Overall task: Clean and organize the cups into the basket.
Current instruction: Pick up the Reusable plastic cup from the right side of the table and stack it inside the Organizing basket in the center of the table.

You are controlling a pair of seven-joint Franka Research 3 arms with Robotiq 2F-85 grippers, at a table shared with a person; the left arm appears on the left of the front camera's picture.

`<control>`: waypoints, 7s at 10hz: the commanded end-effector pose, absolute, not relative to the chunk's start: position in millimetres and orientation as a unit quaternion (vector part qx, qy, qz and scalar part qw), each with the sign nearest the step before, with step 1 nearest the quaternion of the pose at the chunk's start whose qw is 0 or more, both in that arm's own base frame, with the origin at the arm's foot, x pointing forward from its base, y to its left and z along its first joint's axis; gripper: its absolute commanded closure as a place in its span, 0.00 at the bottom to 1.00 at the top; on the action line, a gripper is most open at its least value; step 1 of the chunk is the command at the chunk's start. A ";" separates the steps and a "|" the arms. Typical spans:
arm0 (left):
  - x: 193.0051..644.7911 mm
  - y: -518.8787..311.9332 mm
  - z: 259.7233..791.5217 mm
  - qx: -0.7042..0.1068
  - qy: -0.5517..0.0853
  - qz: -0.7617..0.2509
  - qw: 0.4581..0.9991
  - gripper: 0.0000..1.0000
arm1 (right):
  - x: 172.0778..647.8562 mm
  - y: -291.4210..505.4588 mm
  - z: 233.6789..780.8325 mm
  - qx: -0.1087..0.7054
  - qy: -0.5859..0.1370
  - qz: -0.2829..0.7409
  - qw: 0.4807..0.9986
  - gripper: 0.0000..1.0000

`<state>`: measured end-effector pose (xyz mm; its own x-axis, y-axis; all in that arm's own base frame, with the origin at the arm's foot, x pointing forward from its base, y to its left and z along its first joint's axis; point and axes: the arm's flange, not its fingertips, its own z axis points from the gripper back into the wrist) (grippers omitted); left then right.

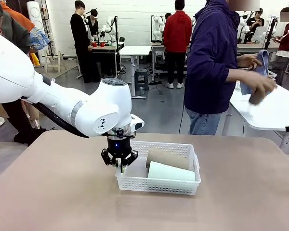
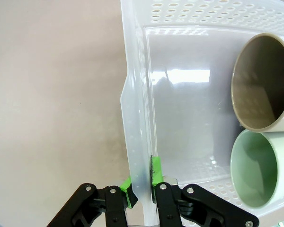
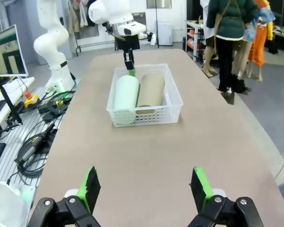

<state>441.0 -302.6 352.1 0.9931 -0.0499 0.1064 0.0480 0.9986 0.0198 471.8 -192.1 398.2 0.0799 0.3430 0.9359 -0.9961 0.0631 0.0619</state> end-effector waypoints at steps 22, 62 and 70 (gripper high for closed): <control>439.1 -301.2 353.9 0.009 -0.057 -0.026 0.998 1.00 | 508.9 -161.1 315.1 0.446 -0.350 0.519 0.640 0.00; 439.1 -301.2 353.9 0.009 -0.057 -0.026 0.998 1.00 | 505.8 -15.8 449.3 0.459 -0.340 0.522 0.633 0.95; 439.1 -301.2 353.9 0.009 -0.057 -0.026 0.998 1.00 | 505.4 -15.9 460.6 0.462 -0.351 0.524 0.624 0.95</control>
<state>441.1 -302.6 352.0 0.9931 -0.0498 0.1063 0.0480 0.9987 0.0198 505.5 -16.7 459.6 0.2125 0.3484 0.9129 -0.9762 0.0333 0.2145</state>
